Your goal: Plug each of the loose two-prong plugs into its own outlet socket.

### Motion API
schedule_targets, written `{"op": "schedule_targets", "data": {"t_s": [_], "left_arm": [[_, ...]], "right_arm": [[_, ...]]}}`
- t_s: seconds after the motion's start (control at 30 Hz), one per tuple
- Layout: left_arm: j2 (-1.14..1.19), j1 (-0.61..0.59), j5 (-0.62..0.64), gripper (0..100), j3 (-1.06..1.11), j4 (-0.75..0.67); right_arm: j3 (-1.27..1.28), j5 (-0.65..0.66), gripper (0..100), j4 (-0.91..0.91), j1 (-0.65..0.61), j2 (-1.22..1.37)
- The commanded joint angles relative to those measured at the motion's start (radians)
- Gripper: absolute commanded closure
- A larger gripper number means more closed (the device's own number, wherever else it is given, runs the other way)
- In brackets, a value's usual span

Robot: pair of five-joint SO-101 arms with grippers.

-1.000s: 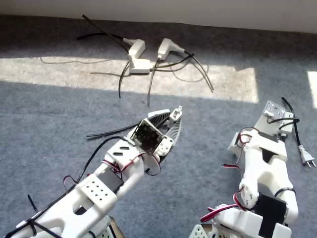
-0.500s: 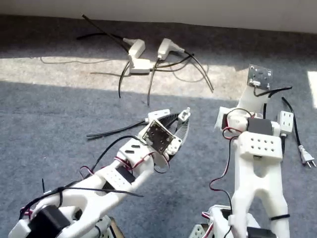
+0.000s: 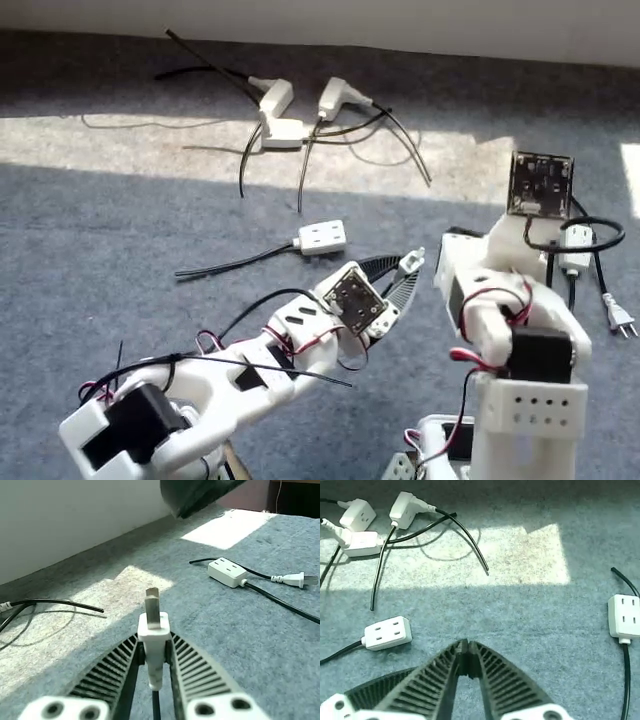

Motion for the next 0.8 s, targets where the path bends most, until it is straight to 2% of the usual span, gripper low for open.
{"op": "schedule_targets", "data": {"t_s": [0.0, 0.13, 0.37, 0.5, 0.63, 0.77], "left_arm": [[0.024, 0.015, -0.006, 99, -0.054, -0.025], [0.025, 0.022, -0.005, 99, -0.058, -0.032], [0.025, 0.028, -0.003, 99, -0.076, -0.028], [0.024, 0.028, -0.003, 99, -0.073, -0.031], [0.016, 0.028, -0.002, 99, -0.073, -0.031], [-0.107, 0.028, -0.002, 99, -0.018, -0.029]], "right_arm": [[0.004, 0.018, 99.1, 0.062, -0.087, -0.099], [0.108, 0.02, 99.1, 0.002, -0.159, -0.102], [0.295, 0.021, 99.1, -0.13, -0.162, -0.104], [0.378, 0.104, 99.1, -0.223, -0.16, -0.104], [0.466, 0.123, 99.1, -0.346, -0.101, -0.104], [0.532, 0.123, 99.1, -0.458, -0.031, -0.102]]}}
